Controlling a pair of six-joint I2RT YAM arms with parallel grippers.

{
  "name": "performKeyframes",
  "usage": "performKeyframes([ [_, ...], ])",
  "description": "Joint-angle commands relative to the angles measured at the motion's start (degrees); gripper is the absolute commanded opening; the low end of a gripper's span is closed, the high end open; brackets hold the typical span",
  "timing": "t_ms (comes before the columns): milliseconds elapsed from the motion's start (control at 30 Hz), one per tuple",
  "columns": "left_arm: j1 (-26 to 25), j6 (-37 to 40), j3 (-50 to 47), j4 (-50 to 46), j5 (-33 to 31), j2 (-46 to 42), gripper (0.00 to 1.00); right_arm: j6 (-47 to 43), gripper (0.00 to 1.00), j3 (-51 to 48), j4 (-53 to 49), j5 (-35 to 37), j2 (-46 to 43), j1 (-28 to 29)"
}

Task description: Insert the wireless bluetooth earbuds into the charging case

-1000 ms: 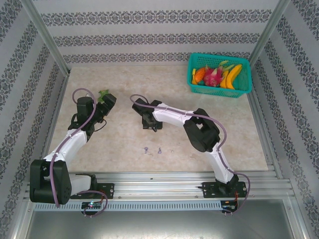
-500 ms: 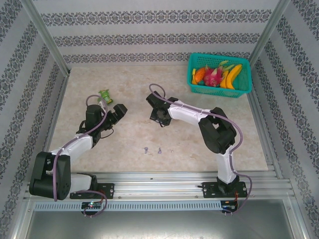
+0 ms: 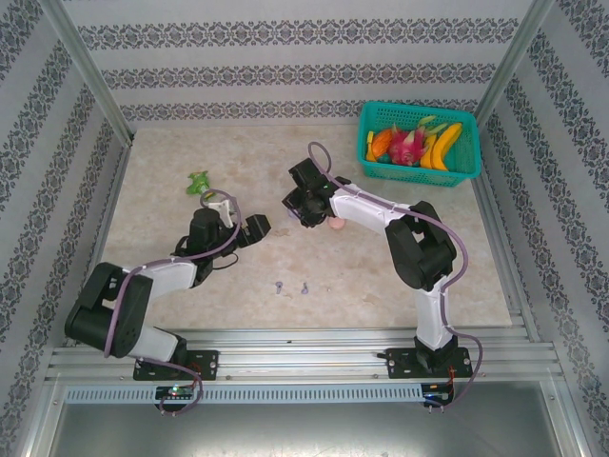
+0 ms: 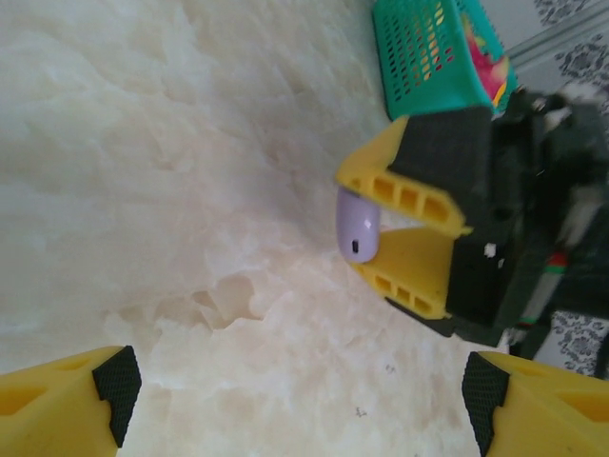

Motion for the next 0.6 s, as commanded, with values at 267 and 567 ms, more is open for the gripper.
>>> performKeyframes([
  [267, -3.3, -1.0, 4.9, 18.3, 2.0, 11.7, 0.72, 6.4, 0.37, -2.0, 5.9, -4.0, -3.0, -0.6],
  [567, -5.1, -2.9, 7.7, 23.5, 0.0, 17.9, 0.67, 7.5, 0.37, -3.0, 6.7, -4.8, -3.5, 0.0],
])
